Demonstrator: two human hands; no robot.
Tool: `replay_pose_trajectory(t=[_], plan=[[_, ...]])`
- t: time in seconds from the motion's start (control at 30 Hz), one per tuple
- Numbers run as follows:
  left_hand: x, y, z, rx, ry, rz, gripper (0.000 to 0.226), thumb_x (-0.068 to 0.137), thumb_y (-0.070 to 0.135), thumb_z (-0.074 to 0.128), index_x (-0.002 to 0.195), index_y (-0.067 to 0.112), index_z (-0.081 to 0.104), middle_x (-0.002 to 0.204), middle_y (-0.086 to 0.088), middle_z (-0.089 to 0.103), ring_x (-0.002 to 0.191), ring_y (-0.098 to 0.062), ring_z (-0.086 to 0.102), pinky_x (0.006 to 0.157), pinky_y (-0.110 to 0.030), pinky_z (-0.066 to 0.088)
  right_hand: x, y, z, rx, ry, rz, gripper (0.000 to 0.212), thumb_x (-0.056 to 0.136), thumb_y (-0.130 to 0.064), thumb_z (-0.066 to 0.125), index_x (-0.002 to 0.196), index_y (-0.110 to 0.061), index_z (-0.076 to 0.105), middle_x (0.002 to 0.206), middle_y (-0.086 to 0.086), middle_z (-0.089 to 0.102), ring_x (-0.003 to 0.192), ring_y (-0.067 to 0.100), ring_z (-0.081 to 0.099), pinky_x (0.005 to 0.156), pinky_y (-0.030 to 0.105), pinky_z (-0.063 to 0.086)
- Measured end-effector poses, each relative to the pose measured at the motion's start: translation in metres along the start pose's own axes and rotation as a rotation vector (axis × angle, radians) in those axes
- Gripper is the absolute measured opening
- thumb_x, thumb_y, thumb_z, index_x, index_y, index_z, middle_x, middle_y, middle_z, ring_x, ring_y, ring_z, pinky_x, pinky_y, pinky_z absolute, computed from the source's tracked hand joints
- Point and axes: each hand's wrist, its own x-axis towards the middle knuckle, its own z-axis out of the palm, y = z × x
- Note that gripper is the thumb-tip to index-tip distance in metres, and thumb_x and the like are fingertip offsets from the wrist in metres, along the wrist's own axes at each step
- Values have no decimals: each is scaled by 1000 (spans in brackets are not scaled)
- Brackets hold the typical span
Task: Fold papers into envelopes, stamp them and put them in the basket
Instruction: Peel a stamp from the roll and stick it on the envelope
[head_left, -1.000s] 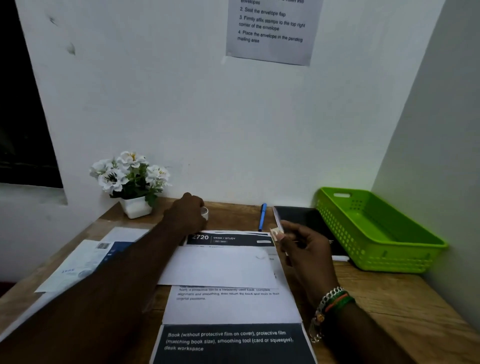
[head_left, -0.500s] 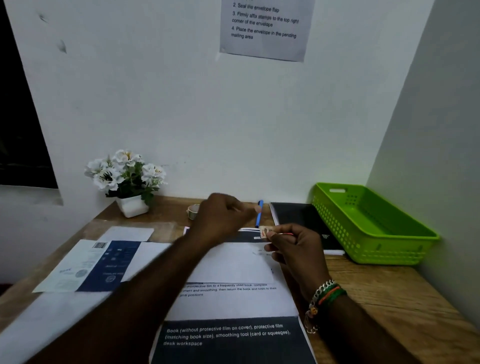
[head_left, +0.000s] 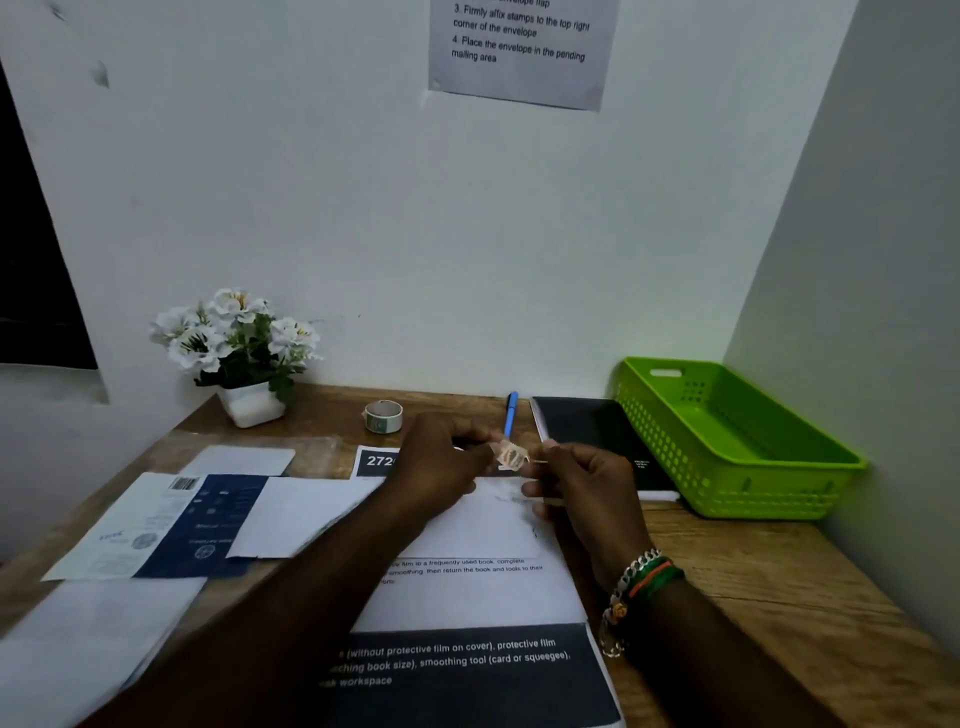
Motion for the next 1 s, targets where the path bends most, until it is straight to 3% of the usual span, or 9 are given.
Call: replay_pose_trajectory(t=[0.13,0.3,0.37,0.5,0.67,0.8,0.9,1.0], plan=[[5,0,-4,187,-51,117,12,93,10,73,96,18,82,74,20,71,62,13,60,58,-8,45,3,0,-5,-166,7,-144,27,95,-32,69,83,-10,78,78,10,77,62,11,64,50,22,49],[9,2,-7,282,-121,187,20,93,12,73,90,30,82,79,23,73,71,12,62,74,-18,47,9,7,-9,-336,-87,-199,6,83,-8,79,77,-10,80,72,6,77,64,10,68,63,21,53],[10,0,-6,272,-137,195,23,94,12,72,88,32,82,78,27,72,73,10,63,77,-19,48,10,8,-11,-339,-112,-174,6,84,-4,78,79,-6,79,71,5,77,59,3,66,59,16,50],[10,-4,-4,262,-156,213,30,98,7,66,91,34,79,89,16,75,71,8,63,75,-19,48,9,7,-11,-329,-156,-108,9,87,-4,75,79,-5,79,73,9,77,57,7,59,51,18,45],[11,-4,-2,258,-172,236,23,98,2,62,110,19,74,93,-10,72,62,4,65,63,-13,45,10,7,-12,-353,-124,-98,12,87,-12,76,76,-9,79,71,11,75,53,10,57,50,24,46],[12,1,-1,273,-200,248,25,97,1,62,113,19,71,87,-7,70,60,4,64,58,-9,44,10,0,-10,-424,-132,-147,17,84,-21,81,71,-10,78,59,6,69,46,6,54,50,22,45],[14,-2,0,280,-161,257,34,94,-2,60,116,22,70,89,4,69,74,-3,66,73,-22,53,17,-11,-10,-442,-138,-102,17,85,-8,77,69,-4,77,68,20,71,51,14,54,46,22,41],[16,-7,1,363,-45,334,35,91,1,64,119,21,68,96,7,66,92,-10,63,81,-19,48,31,-20,-12,-384,-109,11,16,84,-6,77,74,7,75,64,23,63,49,22,46,47,23,34]])
